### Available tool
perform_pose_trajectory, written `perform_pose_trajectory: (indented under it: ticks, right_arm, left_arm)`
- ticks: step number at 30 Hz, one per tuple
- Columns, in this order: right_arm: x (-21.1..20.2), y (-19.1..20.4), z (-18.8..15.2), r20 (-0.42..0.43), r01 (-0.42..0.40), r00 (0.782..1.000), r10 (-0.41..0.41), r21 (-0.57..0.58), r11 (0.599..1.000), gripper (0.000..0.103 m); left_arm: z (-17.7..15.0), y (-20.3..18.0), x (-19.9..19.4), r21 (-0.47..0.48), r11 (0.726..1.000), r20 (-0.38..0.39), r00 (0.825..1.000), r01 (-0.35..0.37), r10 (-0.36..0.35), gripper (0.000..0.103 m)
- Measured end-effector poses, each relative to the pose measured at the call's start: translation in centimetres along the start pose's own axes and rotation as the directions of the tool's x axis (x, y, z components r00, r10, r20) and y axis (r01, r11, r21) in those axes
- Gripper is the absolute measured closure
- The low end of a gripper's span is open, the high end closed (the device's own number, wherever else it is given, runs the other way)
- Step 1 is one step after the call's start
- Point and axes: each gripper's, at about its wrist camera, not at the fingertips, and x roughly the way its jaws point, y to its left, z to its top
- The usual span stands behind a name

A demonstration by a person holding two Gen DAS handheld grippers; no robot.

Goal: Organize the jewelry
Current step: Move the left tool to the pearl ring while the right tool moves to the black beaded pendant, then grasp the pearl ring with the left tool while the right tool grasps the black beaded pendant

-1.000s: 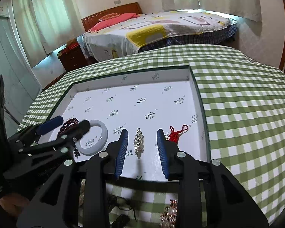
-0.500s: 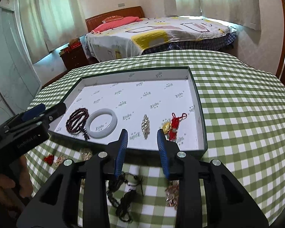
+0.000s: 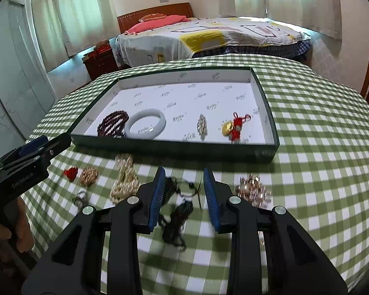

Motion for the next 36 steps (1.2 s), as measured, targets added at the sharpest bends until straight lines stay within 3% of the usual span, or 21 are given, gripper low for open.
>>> perform_pose_trajectory:
  ticks: [20, 25, 36]
  right_arm:
    - [-1.4, -1.0, -4.1, -0.016, -0.004, 1.0, 0.004, 0.02, 1.0, 0.071]
    - [-1.6, -1.1, -4.2, -0.012, -0.012, 1.0, 0.012, 0.026, 1.0, 0.071]
    - [-1.8, -1.2, -4.2, -0.01, -0.014, 1.0, 0.014, 0.027, 1.0, 0.071]
  left_arm:
    - [-5.1, -2.1, -0.2, 0.041, 0.999, -0.076, 0.997, -0.003, 0.006, 0.03]
    - [-5.6, -2.7, 0.1, 0.064, 0.998, -0.095, 0.996, 0.01, -0.003, 0.04]
    - [-6.3, -2.8, 0.3, 0.067, 0.997, -0.123, 0.992, 0.033, -0.025, 0.076]
